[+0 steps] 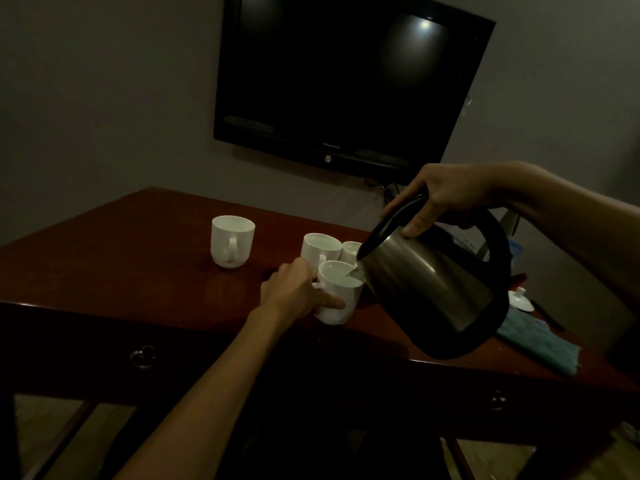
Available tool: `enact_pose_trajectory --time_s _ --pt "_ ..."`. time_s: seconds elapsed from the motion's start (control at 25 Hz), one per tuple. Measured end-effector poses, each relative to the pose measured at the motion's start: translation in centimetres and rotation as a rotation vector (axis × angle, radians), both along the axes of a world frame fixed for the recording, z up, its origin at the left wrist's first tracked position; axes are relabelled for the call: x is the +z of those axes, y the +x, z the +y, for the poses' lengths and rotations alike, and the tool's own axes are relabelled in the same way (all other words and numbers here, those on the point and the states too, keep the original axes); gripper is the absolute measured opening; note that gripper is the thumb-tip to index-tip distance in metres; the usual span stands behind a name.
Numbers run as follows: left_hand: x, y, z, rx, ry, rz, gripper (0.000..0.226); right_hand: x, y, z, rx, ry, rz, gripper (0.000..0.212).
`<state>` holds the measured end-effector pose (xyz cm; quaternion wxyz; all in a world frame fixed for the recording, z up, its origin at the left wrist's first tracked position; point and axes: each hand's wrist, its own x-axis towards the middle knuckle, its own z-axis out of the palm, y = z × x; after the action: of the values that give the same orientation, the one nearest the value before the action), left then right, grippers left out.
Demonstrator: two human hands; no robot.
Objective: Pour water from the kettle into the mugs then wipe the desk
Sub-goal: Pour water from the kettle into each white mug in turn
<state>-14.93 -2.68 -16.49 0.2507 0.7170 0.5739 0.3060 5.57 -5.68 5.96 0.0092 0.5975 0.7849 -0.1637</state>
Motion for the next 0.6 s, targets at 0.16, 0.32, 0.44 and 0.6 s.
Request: enact_pose_trajectory --time_s 0.16,0.32,0.44,0.6 --pt "0.1 0.0 -0.2 -0.008 -0.003 -0.001 0.064 0.0 0.0 0.1 -0.007 -0.005 -0.002 0.049" --pt "0.0 0.0 -0.1 0.005 0.013 -0.005 0.066 -0.2 0.6 0.4 0.003 -0.015 0.012 0.046" --pt "-0.3 0.0 0.3 0.001 -0.001 0.006 0.063 -0.3 1.0 0.3 -0.002 -0.031 0.048 0.048" --pt "-0.2 0.1 0.6 0.027 -0.03 0.044 0.073 -1.0 2.3 -0.3 0.014 -0.034 0.107 0.052"
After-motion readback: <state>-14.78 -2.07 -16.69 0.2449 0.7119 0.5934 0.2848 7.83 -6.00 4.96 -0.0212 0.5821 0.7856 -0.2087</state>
